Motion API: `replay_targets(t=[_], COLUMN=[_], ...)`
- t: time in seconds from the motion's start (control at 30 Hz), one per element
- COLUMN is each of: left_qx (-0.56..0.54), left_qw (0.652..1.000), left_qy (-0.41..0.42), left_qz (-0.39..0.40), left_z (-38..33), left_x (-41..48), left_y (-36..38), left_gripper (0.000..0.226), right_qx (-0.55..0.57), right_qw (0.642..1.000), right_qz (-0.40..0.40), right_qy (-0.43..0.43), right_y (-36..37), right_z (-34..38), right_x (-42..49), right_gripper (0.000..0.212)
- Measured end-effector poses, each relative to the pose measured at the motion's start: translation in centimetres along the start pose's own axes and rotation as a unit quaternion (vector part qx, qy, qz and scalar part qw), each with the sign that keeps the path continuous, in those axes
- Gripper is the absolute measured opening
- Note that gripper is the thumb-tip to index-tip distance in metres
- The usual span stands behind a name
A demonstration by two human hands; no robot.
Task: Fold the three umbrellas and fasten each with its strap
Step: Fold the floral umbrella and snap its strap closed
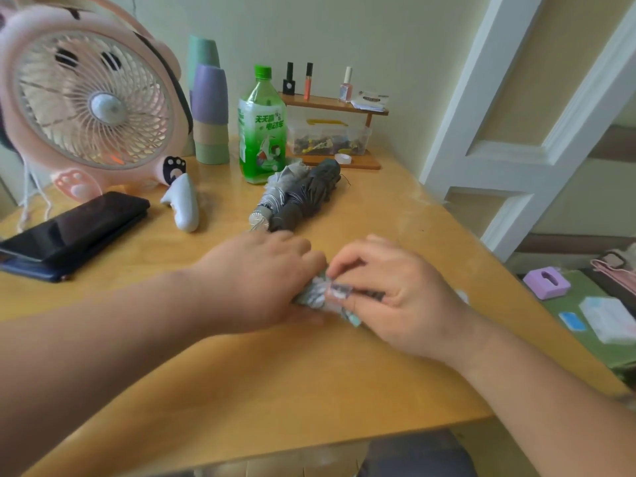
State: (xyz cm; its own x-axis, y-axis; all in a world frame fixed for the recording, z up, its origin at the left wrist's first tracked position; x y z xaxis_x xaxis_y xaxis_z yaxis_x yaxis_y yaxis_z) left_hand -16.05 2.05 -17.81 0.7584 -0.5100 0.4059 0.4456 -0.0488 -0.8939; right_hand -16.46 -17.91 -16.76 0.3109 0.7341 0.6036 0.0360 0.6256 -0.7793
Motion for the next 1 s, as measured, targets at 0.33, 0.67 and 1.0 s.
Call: replay_targets(t=[0.33, 0.67, 1.0], left_qx=[0.007, -0.113, -0.165], left_qw=[0.994, 0.973, 0.931], left_qy=[-0.106, -0.147, -0.172], left_qz=[-0.032, 0.135, 0.277], left_z=[-0.7, -1.1, -0.7], left_x=[-0.9, -1.4, 1.4], left_y=[2.3, 0.0, -0.2], left_gripper=[0.073, 0.052, 0.060], right_qx=[0.007, -0.005, 0.069], right_qw=[0.997, 0.997, 0.996], right_qz=[-0.042, -0.073, -0.058], right_qy=[0.067, 0.031, 0.021], right_y=[2.9, 3.0, 2.7], right_z=[-1.6, 0.0, -0.3], right_x=[-1.4, -3.0, -3.4], right_gripper=[0.006, 0.013, 0.009])
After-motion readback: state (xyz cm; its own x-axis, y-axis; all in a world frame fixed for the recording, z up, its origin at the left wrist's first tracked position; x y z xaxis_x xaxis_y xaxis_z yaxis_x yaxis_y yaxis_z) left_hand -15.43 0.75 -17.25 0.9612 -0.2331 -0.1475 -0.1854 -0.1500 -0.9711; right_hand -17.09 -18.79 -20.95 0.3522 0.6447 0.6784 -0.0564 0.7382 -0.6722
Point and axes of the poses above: each hand's wrist, its own x-axis towards the middle knuckle, its own y-axis out of the palm, z = x × y, the point moved 2 cm from there along x, towards the middle knuckle, and after that the axes turned 14 degrees about -y, right-handed, at the moved point
